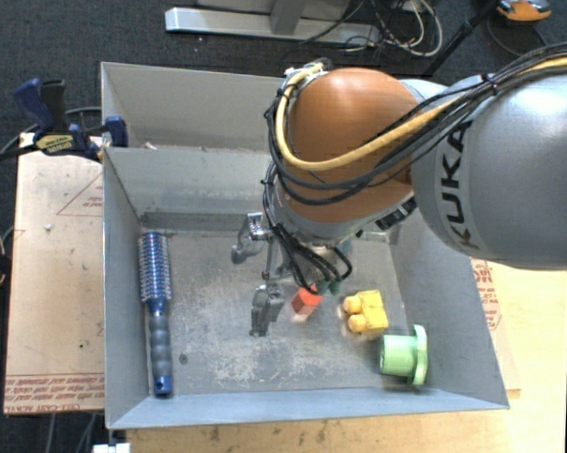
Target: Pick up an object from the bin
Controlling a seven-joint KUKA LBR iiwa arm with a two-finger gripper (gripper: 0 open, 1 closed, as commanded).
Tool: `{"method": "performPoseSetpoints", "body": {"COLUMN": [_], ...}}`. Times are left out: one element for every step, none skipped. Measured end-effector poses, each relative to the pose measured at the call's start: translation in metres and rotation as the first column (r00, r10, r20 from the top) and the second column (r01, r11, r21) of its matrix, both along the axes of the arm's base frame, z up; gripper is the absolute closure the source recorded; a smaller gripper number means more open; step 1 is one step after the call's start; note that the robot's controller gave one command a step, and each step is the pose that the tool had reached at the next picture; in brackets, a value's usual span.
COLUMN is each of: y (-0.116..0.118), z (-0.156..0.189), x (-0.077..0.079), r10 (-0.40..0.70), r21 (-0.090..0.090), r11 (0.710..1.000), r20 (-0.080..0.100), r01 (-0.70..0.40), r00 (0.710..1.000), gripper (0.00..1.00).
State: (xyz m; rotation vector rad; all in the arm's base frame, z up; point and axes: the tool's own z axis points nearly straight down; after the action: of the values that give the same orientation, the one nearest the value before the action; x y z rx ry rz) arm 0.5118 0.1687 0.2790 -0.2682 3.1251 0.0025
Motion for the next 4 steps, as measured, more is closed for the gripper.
{"method": "performPoseSetpoints", "body": {"y": [-0.09,-0.14,-0.232,-0.285], "z": [0.006,-0.051,-0.046,-0.19], "x": [0.035,0.009,0.041,0.039], "r10": [0.081,0.025,-0.033,0.004], "r21": [-0.005,-0.003,-0.005,0.0], "r11": [0.997,1.0,0.999,1.0], "r20": [0.0,-0.011,0.0,-0.008], "r01": [-0.081,-0.025,0.033,-0.004], "r00": [0.997,1.0,0.999,1.0], "gripper": [0.0,0.0,0.0,0.0]}}
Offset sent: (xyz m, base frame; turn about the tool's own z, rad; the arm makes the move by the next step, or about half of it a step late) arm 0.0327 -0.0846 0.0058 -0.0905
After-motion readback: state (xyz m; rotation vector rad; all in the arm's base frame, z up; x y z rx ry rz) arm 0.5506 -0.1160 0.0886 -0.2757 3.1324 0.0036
